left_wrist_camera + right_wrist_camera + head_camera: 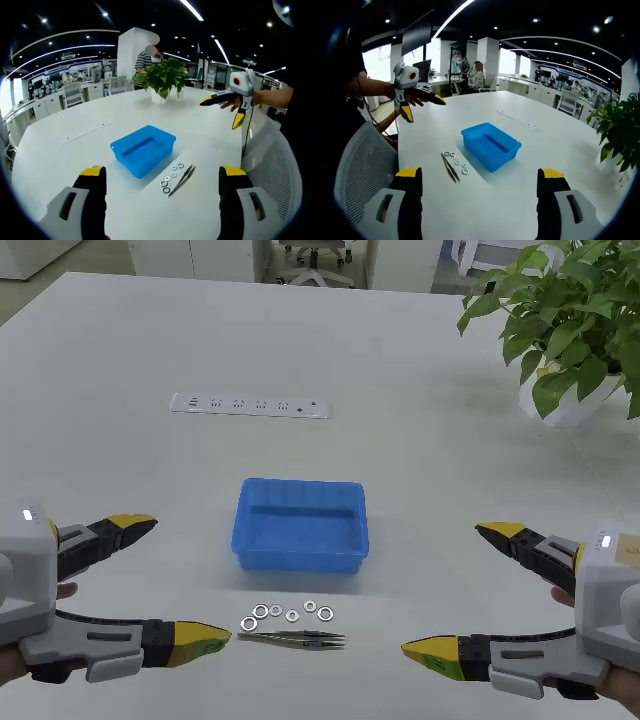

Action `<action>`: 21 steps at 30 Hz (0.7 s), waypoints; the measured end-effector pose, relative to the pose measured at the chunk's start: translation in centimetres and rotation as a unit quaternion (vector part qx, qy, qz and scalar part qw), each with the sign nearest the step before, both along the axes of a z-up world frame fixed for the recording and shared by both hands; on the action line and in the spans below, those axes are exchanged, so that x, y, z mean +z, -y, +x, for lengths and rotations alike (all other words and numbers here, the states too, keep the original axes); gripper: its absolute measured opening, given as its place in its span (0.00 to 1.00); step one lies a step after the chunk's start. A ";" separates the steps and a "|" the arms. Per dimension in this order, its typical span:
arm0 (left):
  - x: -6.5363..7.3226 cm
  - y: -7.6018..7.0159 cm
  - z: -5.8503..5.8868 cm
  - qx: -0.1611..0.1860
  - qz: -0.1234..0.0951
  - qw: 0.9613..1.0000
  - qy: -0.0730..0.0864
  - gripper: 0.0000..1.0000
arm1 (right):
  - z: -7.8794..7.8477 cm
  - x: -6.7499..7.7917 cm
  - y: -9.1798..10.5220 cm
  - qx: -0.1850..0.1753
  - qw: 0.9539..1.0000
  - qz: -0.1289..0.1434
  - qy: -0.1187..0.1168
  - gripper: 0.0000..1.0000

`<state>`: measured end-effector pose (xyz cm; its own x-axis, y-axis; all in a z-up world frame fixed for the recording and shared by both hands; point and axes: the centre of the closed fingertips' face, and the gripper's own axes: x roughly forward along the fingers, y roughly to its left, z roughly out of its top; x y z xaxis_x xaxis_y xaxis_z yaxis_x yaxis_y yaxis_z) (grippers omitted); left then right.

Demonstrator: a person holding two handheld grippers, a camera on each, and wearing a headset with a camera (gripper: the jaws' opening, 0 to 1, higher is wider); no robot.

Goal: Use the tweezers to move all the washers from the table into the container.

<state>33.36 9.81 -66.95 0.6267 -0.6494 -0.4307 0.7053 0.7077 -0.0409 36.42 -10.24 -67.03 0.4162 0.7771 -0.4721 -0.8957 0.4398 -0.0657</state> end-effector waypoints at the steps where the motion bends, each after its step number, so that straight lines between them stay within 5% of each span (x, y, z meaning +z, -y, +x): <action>1: 0.0 0.0 0.0 0.000 0.000 1.000 0.000 0.99 | 0.0 0.0 0.0 0.000 1.000 0.000 0.000 0.96; 21: 0.2 0.1 0.2 -0.002 -0.001 1.000 0.003 0.99 | 0.1 0.2 0.1 0.000 1.000 -0.001 0.004 0.96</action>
<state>33.54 9.71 -66.79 0.6262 -0.6525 -0.4267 0.7085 0.7047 -0.0380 36.53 -10.30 -66.86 0.4203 0.7756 -0.4710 -0.8949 0.4402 -0.0736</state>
